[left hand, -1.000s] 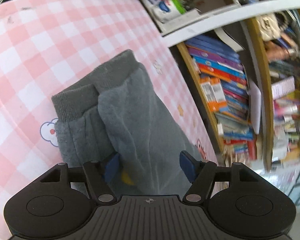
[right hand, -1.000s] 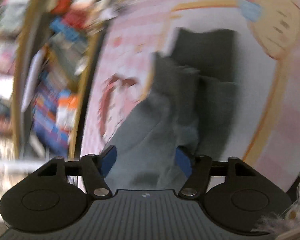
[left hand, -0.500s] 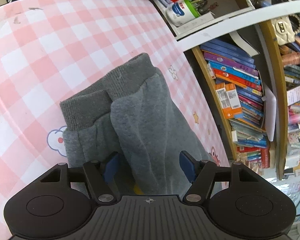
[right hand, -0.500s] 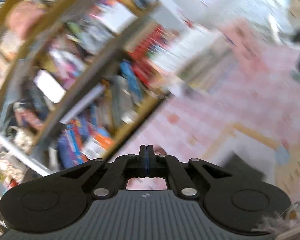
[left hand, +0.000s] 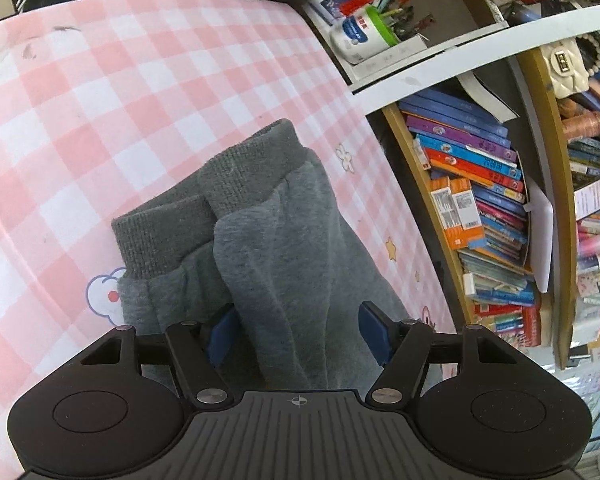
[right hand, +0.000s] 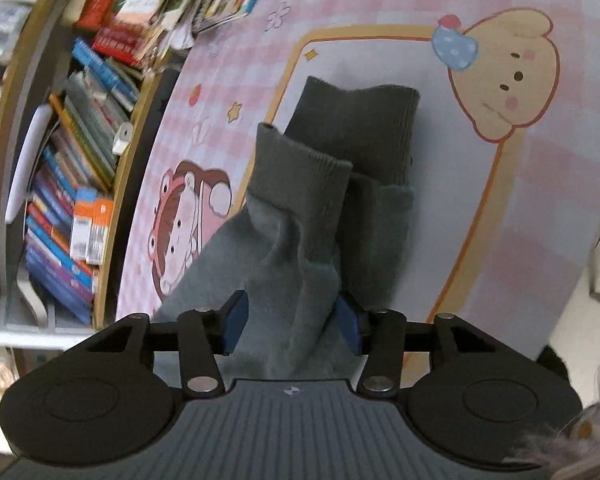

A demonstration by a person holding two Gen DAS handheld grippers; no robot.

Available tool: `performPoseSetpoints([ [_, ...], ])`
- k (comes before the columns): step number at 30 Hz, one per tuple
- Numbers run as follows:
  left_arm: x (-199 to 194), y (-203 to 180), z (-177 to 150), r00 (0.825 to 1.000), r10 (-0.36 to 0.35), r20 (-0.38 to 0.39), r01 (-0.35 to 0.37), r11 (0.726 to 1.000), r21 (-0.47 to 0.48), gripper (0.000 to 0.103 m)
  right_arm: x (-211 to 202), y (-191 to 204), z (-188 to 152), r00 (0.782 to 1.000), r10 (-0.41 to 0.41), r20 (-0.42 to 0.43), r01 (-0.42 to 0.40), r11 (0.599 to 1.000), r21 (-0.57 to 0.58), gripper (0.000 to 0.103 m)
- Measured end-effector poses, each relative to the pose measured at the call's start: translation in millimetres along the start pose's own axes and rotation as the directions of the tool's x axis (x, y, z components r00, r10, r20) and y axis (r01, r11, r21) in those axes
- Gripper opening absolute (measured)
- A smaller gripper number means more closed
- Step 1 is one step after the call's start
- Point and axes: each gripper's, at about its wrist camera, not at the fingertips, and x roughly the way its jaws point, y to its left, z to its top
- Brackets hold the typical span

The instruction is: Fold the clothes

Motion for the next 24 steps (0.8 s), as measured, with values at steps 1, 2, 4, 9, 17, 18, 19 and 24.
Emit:
performPoseSetpoints([
  [1, -0.5, 1.2, 0.0, 1.0, 0.001, 0.003, -0.001, 1.0, -0.005, 0.066, 3.8, -3.5, 1.6, 1.0, -0.015, -0.002, 0.015, 0.999, 0.034, 0.048],
  [2, -1.1, 2.5, 0.0, 1.0, 0.002, 0.008, -0.002, 1.0, -0.011, 0.066, 6.8, -6.1, 2.8, 1.0, -0.024, -0.002, 0.025, 0.998, 0.062, 0.044],
  [4, -2.0, 5.2, 0.5, 1.0, 0.007, 0.016, -0.006, 1.0, -0.02, 0.066, 9.5, -7.2, 4.2, 1.0, -0.027, 0.01, 0.026, 0.996, 0.08, 0.043],
  [9, 1.2, 10.1, 2.5, 1.0, 0.014, 0.026, -0.013, 0.999, -0.037, 0.066, 8.7, 19.4, 11.5, 0.998, -0.046, 0.031, 0.049, 0.994, -0.098, 0.008],
  [17, 6.4, 7.3, 6.2, 0.998, 0.031, 0.061, -0.029, 0.999, -0.03, 0.063, -63.4, 71.5, 24.7, 0.909, 0.387, 0.152, -0.326, 0.89, -0.318, 0.007],
  [18, 6.6, 8.4, 5.9, 0.997, 0.031, 0.065, -0.029, 0.999, -0.036, 0.061, -59.3, 61.3, 30.0, 0.931, 0.323, 0.172, -0.265, 0.92, -0.29, 0.007],
  [19, 6.8, 10.5, 5.3, 0.997, 0.028, 0.069, -0.025, 0.999, -0.044, 0.056, -55.2, 51.2, 35.4, 0.948, 0.256, 0.189, -0.203, 0.944, -0.261, 0.007],
  [24, 9.4, 17.4, 5.3, 0.998, 0.026, 0.052, -0.023, 0.997, -0.067, 0.006, -9.2, -1.6, 41.8, 0.989, -0.078, 0.127, 0.099, 0.981, -0.166, 0.007],
])
